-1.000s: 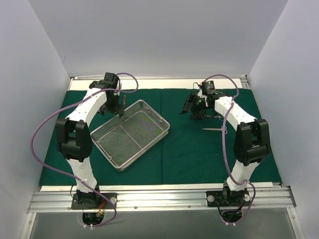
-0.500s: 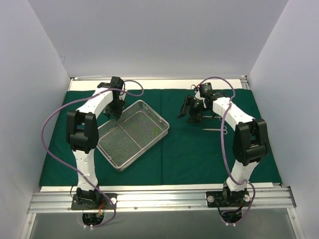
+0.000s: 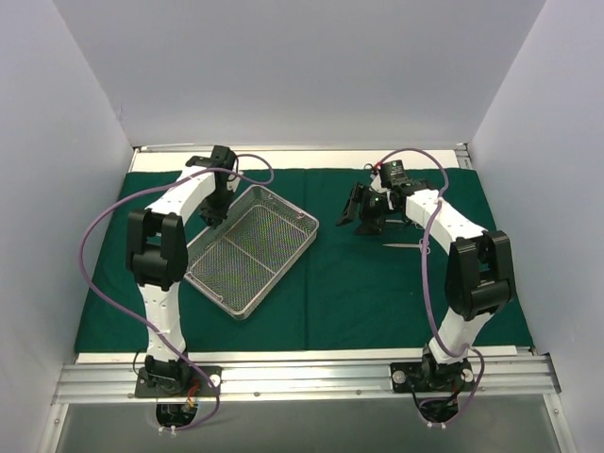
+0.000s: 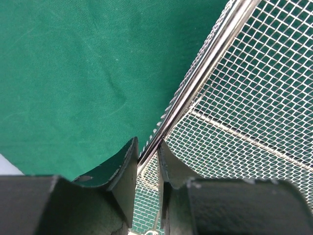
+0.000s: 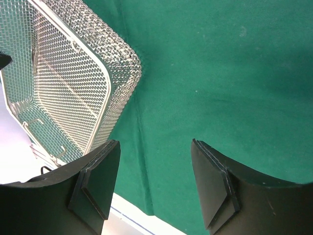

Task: Open and lay out the surgical kit
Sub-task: Adjust the container in the surgical kit.

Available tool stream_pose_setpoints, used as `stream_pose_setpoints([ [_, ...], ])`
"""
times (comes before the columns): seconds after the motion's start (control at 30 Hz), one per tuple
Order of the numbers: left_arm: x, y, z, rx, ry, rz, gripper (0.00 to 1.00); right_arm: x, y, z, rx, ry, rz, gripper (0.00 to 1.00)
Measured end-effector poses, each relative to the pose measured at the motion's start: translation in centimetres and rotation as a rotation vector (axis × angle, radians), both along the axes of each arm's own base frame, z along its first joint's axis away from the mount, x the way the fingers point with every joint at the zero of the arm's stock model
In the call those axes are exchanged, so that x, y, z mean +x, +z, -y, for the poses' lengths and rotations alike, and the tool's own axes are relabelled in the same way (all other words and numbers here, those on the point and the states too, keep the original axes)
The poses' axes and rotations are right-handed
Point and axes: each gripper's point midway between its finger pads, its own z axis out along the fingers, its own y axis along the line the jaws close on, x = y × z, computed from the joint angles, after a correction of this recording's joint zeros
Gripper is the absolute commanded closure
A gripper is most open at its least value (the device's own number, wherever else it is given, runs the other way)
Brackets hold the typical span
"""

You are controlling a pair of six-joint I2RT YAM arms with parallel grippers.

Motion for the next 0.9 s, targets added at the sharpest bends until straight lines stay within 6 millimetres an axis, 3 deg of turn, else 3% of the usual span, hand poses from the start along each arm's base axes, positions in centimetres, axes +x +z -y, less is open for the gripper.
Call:
stream_pose_setpoints([
  [0.2, -0.3, 1.4, 0.1, 0.041, -0.016, 0.019, 0.98, -0.3, -0.5, -0.1, 0.012, -0.001, -0.009, 0.40],
  [0.5, 0.1, 9.5, 2.3, 0.127, -0.086, 0.205, 0.98, -0.6, -0.8, -0.3, 0.026, -0.001, -0.021, 0.40],
  [0.57, 0.0, 10.5, 2.4, 0.154, -0.101, 0.234, 0.98, -0.6, -0.7, -0.4, 0.031, 0.001, -0.022, 0.40],
  [0.9, 0.1, 10.1, 0.9, 0.197, -0.077, 0.234, 0.98, -0.7, -0.7, -0.4, 0.037, 0.005, -0.024, 0.40],
])
